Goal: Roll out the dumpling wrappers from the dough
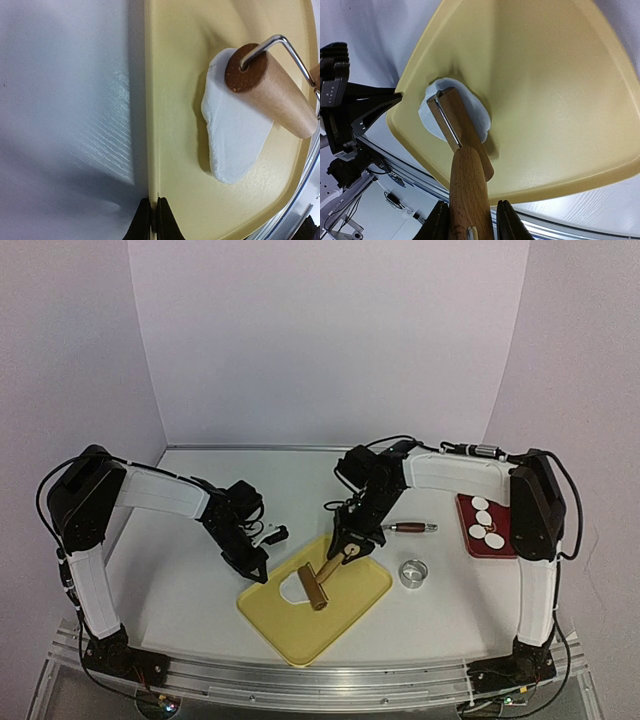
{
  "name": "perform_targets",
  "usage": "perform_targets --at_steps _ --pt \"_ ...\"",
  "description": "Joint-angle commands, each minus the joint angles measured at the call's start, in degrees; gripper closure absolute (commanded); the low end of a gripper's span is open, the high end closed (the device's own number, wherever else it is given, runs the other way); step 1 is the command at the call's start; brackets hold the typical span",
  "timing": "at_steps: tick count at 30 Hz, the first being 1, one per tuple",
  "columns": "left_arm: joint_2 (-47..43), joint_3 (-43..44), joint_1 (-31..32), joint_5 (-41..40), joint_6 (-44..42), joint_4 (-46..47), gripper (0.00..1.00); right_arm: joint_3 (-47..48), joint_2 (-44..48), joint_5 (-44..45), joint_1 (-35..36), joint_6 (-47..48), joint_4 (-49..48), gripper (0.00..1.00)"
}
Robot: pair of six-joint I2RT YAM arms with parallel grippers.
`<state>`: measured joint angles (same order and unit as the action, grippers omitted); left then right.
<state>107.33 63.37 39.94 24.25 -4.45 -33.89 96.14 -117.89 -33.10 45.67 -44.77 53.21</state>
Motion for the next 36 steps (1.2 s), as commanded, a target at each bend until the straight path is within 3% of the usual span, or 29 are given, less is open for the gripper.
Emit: perform_targets --at_steps 1,8,17,28,36 --pt "-0.98 0.92 -0.13 1.59 -1.80 -0.62 1.00 -0.98 -7.89 13.30 2.32 -1.90 10.40 1.00" --pt "-1.08 0.88 -0.13 1.46 -1.82 -0.74 1.00 4.14 -12.23 12.33 5.30 -2.91 10.06 1.00" --pt "-1.07 0.87 -0.13 1.41 -1.81 -0.57 1.00 -5.61 -2.32 15.39 -1.71 -1.57 10.17 1.00" --pt "-1.26 0.98 -0.13 1.29 -1.81 -0.75 1.00 5.18 -13.68 11.47 5.37 -3.03 9.45 1.00" --pt "-1.38 0.96 -0.13 1.24 -1.79 -0.77 1.00 -2.59 -5.52 14.92 0.16 -2.14 9.67 1.00"
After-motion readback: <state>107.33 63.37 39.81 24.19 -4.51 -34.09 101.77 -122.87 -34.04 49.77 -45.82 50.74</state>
